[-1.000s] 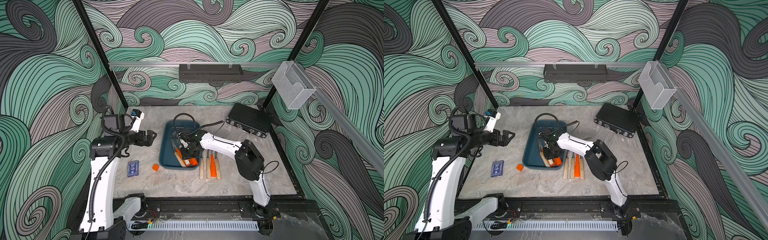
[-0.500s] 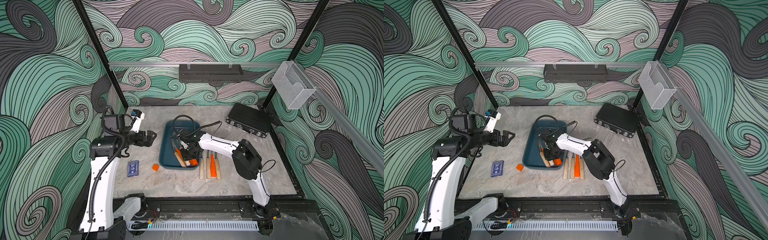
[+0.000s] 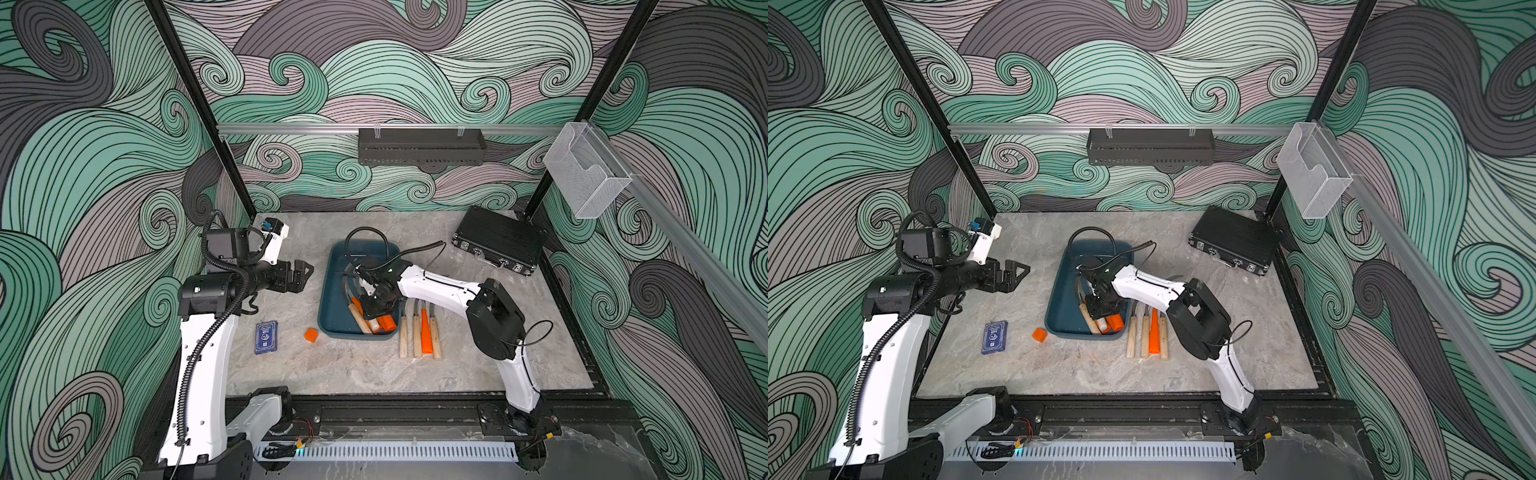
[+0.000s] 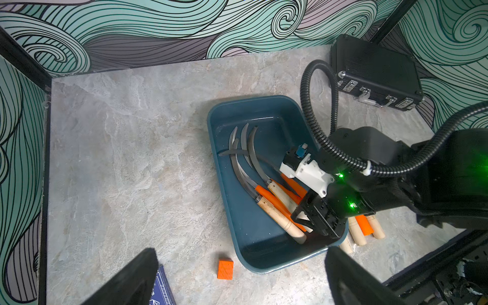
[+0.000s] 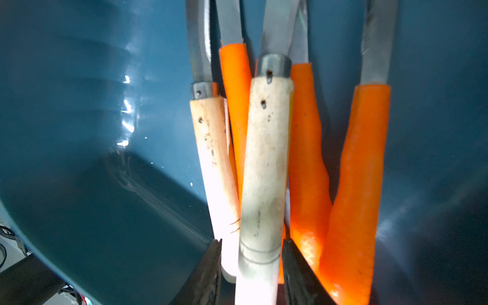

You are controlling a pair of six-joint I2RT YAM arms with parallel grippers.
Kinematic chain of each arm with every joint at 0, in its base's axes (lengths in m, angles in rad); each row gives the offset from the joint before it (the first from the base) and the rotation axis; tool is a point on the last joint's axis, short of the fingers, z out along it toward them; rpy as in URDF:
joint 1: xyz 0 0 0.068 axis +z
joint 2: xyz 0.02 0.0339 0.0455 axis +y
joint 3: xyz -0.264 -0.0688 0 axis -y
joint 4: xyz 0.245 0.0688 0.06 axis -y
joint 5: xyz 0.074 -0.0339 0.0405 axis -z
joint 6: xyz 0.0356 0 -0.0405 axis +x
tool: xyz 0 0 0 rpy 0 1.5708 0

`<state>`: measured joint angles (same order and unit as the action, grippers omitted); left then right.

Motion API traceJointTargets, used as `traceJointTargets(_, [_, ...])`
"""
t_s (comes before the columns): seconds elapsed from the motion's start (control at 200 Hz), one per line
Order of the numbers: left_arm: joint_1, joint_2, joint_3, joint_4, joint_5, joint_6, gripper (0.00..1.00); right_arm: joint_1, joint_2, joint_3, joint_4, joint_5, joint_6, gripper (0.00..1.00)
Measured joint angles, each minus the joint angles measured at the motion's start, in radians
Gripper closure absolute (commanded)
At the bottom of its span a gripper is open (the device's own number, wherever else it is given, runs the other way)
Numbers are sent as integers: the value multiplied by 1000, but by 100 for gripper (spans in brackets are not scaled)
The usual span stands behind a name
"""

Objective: Put small sickles into storage boxes
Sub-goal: Place the sickle in the storage box, then pick up the sickle at the center of the board.

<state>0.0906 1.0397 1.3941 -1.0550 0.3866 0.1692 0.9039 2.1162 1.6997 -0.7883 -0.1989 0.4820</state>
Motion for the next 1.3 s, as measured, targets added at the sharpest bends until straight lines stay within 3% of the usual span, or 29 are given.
traceJointTargets(0.205, [0,14,35,-3,0,3,2,0,-113,-13,0,49,-12,55])
traceJointTargets(0.475, [0,18,47,-3,-1,3,1,0,-307,-83,4,145,-63,42])
traceJointTargets(0.66, [0,23,63,-6,-2,3,1,0,-432,-145,7,269,-114,1])
traceJointTargets(0.765, [0,27,70,-6,-3,3,1,-22,-535,-219,39,306,-143,1])
traceJointTargets(0.861, [0,32,70,-6,-5,3,1,-107,-604,-299,79,226,-149,1])
traceJointTargets(0.986, [0,39,70,-6,-5,2,1,-219,-589,-351,103,151,-149,1])
traceJointTargets(1.161, [0,40,71,-6,-5,3,1,-207,-608,-455,152,92,-137,1])
traceJointTargets(1.301, [0,51,77,-6,-5,2,1,-201,-716,-562,206,87,-108,1])
